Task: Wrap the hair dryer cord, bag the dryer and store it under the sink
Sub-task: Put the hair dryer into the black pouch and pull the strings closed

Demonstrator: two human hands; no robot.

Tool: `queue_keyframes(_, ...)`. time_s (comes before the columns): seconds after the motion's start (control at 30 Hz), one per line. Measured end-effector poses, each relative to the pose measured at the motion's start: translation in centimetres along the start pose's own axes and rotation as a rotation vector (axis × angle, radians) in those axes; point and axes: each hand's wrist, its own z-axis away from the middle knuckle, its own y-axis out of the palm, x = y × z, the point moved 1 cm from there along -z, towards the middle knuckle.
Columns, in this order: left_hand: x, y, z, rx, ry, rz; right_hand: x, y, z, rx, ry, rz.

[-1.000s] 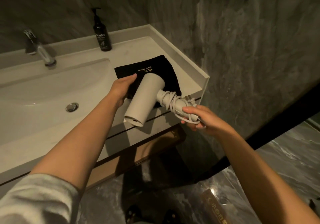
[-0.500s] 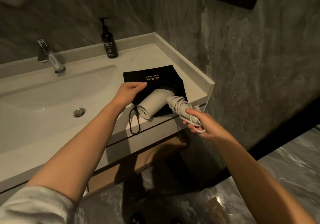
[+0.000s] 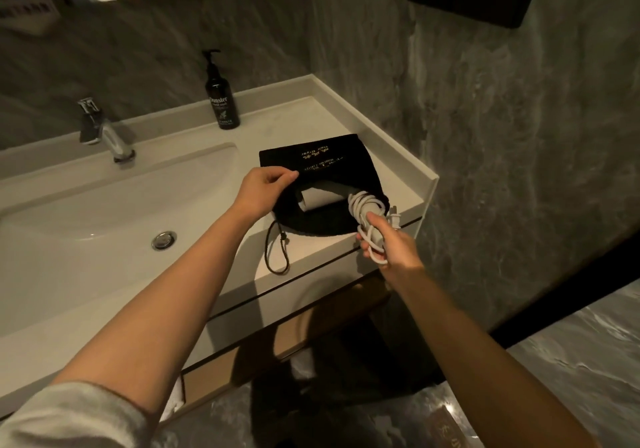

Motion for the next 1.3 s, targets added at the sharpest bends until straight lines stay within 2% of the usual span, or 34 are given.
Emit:
queue_keyframes(0.23, -0.2, 3.0, -0.3, 0.118, 0.081, 0.117, -0.8, 2.6, -1.3, 0.006, -0.001, -0.065)
queue_keyframes(0.5, 0.2, 3.7, -0.6, 0.102, 0.035, 0.249, 0.5, 4.9, -3.0, 0.110, 0.020, 0.049)
queue_keyframes(0.6, 0.5, 3.7, -0.4, 0.070, 0.051, 0.205, 1.4, 5.2, -3.2, 0.114, 0.061, 0.216)
queue_keyframes(0.67, 0.9, 3.8, -0.2, 0.065, 0.069, 0.135, 1.4, 5.1, -3.4, 0.033, 0.053, 0.418)
queue_keyframes(0.83, 2.4, 4.3, 1.1, 0.070, 0.068, 0.052, -0.2, 4.7, -3.4, -0.163, -0.176, 0.855)
queue_keyframes(0.93, 3.0, 4.6, 1.6, 0.044, 0.062, 0.037, -2.2, 4.0, -2.4, -0.213, -0.377, 0.873)
queue_keyframes(1.03, 3.3, 4.9, 2.0, 0.034, 0.039, 0.077, -3.4, 2.9, -1.8, -0.249, -0.548, 0.779)
queue_keyframes(1.3, 3.1, 5.2, 2.5, 0.030, 0.019, 0.034, -2.9, 2.7, -3.8, -0.297, -0.626, 0.896)
